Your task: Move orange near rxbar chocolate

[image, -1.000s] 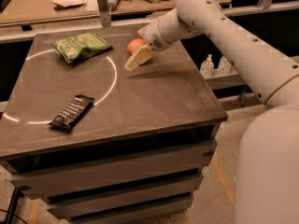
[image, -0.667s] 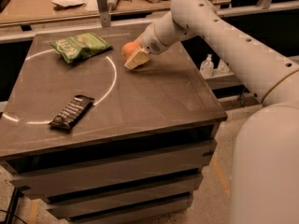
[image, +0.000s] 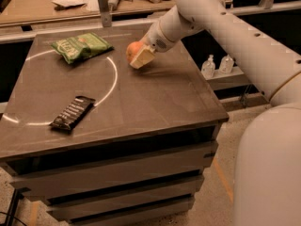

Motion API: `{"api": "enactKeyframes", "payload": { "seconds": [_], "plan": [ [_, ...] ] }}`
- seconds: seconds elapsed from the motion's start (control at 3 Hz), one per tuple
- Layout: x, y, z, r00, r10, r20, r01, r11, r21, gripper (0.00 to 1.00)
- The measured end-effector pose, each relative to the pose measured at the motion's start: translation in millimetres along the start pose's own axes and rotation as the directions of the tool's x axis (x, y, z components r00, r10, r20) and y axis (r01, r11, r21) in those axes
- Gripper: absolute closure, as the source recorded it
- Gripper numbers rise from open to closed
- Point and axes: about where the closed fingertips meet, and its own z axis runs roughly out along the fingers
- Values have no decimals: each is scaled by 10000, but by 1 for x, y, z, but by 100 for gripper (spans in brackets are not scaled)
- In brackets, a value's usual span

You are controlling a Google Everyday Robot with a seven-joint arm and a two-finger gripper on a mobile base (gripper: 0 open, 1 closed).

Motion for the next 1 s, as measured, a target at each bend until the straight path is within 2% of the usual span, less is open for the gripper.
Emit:
{"api": "enactKeyframes", "payload": {
  "seconds": [0.33,0.67,1.0],
  "plan": [
    [-9,17,-41,9987,-306,418,322,9988,-373,100],
    [-21,48,-76,9897,-858,1142,968,9907,-952,100],
    [-21,47,-76,9900,-850,1129,959,9909,-948,100]
  ]
}}
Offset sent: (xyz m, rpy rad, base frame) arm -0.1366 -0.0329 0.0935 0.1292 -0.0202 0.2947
